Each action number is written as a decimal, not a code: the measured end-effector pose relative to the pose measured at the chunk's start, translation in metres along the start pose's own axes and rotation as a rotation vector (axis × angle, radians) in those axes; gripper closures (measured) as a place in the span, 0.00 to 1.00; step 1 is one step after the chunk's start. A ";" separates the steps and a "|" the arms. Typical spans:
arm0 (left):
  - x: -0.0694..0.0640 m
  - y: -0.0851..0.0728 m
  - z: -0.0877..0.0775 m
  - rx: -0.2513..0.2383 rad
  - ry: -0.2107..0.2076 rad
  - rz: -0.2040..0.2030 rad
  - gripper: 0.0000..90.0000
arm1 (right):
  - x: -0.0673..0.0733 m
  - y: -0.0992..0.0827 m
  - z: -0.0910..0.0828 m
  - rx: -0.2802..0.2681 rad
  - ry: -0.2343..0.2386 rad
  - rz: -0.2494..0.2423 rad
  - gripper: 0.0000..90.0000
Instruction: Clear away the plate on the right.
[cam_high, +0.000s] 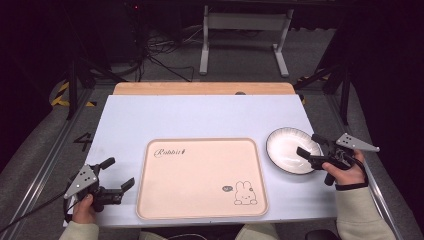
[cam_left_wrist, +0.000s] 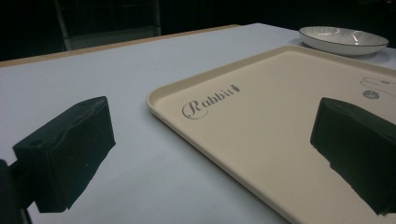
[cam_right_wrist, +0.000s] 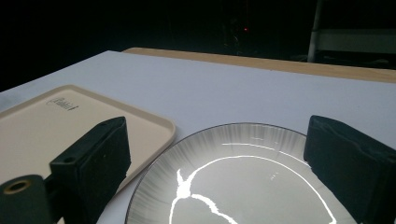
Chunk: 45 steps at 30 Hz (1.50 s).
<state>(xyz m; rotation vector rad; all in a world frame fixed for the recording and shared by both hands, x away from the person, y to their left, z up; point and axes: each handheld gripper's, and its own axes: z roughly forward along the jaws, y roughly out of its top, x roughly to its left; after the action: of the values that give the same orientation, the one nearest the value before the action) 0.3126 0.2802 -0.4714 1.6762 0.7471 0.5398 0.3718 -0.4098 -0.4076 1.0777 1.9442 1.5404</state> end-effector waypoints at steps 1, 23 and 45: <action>0.000 0.000 0.000 0.000 -0.002 -0.002 0.00 | -0.002 0.000 0.000 0.000 -0.006 0.002 0.08; 0.000 0.000 0.000 0.001 -0.002 -0.001 0.00 | -0.046 -0.012 -0.001 0.107 -0.190 0.090 0.28; 0.000 0.000 0.000 0.005 -0.005 0.003 0.00 | -0.063 -0.030 0.003 0.180 -0.262 0.262 0.46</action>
<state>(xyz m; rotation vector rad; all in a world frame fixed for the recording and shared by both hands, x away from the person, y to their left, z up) 0.3123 0.2800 -0.4712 1.6828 0.7425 0.5357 0.4029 -0.4605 -0.4445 1.5789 1.8426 1.2858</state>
